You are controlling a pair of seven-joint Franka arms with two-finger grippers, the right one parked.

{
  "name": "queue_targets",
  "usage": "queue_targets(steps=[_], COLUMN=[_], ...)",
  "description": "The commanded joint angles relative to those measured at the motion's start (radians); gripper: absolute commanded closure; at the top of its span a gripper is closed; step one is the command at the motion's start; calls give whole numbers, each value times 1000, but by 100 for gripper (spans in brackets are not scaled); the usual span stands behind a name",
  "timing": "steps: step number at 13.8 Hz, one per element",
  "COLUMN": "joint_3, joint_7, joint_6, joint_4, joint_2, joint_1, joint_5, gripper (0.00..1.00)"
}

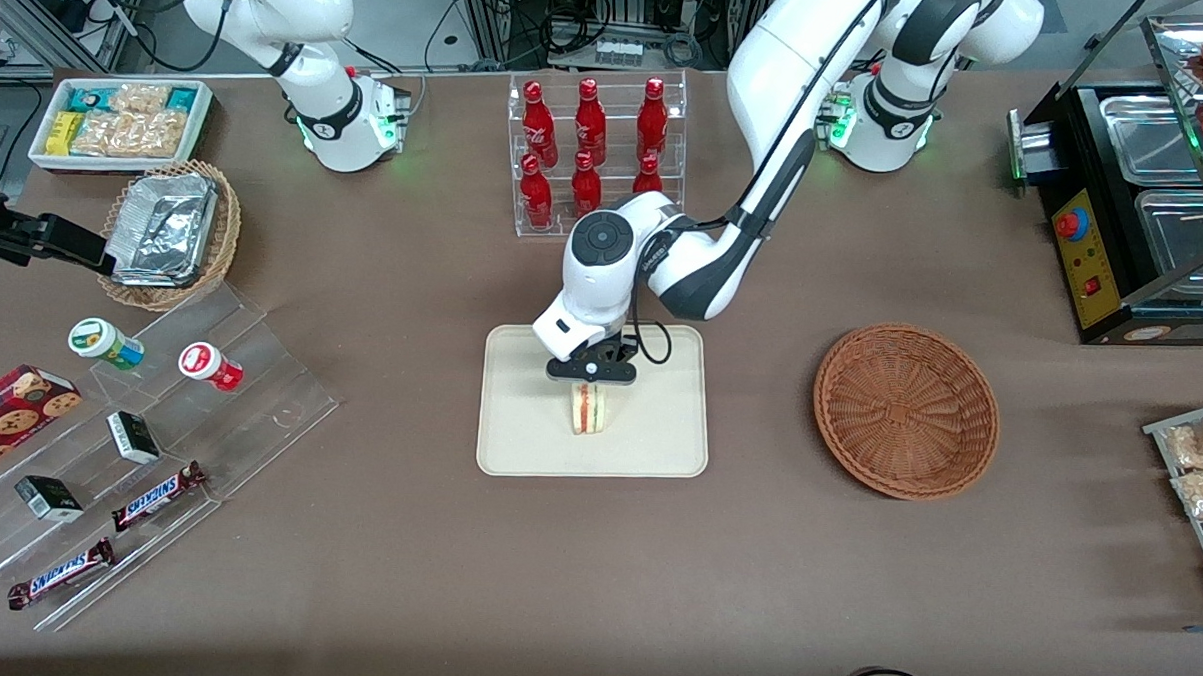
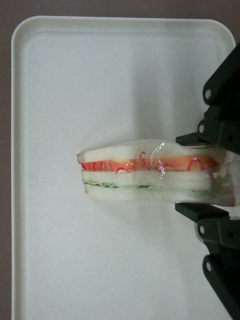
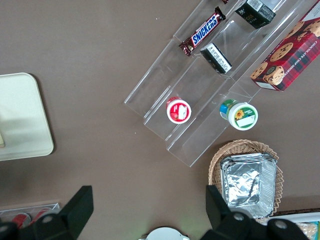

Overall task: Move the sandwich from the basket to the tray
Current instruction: 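Lower the sandwich onto the tray and open the left gripper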

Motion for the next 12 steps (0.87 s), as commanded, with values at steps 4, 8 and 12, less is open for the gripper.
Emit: queue_targets(steps=[4,8,12], joint_3=[17,17,17], joint_7=[-14,-39,-28], joint_6=[-8,-116,-372], joint_4=[36,17,11], joint_2=[-52,-176,-337], joint_1=[5,51,134], joint_5=[8,3,2], gripper=[1,1,1])
